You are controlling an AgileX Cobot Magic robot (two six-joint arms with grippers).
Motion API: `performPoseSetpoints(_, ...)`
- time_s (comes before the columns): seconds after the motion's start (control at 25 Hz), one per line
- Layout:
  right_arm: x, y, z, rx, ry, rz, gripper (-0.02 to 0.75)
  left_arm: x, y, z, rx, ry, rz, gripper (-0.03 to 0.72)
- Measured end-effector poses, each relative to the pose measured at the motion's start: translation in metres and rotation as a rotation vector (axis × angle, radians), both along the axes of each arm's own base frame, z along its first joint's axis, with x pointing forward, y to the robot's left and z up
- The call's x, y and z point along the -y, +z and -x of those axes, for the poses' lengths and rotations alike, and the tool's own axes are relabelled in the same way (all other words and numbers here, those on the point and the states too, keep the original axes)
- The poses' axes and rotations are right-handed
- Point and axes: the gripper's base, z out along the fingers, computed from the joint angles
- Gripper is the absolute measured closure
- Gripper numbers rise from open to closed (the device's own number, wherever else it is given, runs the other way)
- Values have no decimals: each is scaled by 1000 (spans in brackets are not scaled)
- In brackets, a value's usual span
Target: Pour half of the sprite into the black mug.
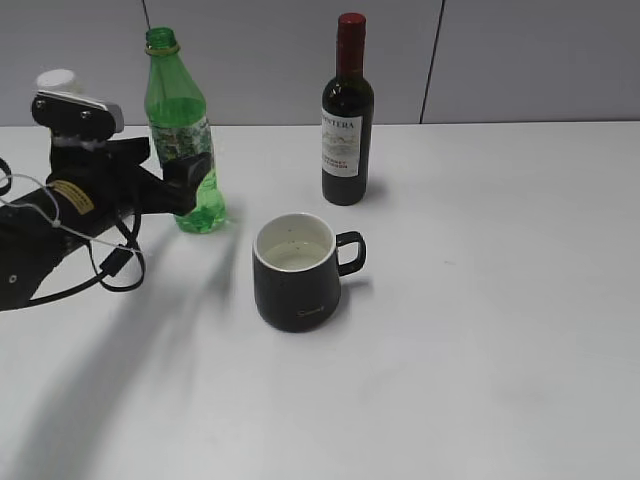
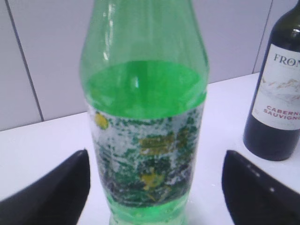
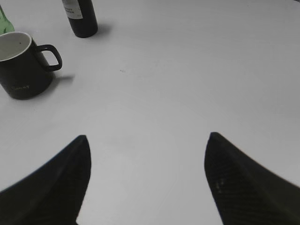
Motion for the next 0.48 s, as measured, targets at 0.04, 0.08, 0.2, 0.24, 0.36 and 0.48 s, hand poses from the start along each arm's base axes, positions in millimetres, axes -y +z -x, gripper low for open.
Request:
performPoseSetpoints(0.04, 0, 0, 0, 0, 0, 0, 166, -1, 3, 4, -2, -1, -4, 15)
performPoseSetpoints(0.08, 0, 0, 0, 0, 0, 0, 166, -3, 6, 9, -6, -3, -16, 18)
performPoseSetpoints(0.2, 0, 0, 0, 0, 0, 0, 166, -7, 18, 23, -42, -20, -92, 32)
performPoseSetpoints(0.24, 0, 0, 0, 0, 0, 0, 166, -9, 24, 27, -58, -25, -113, 36)
performPoseSetpoints(0.36, 0, 0, 0, 0, 0, 0, 166, -13, 46, 39, -140, -31, -149, 52)
performPoseSetpoints(0.48, 0, 0, 0, 0, 0, 0, 166, -17, 72, 54, -187, -38, -163, 79)
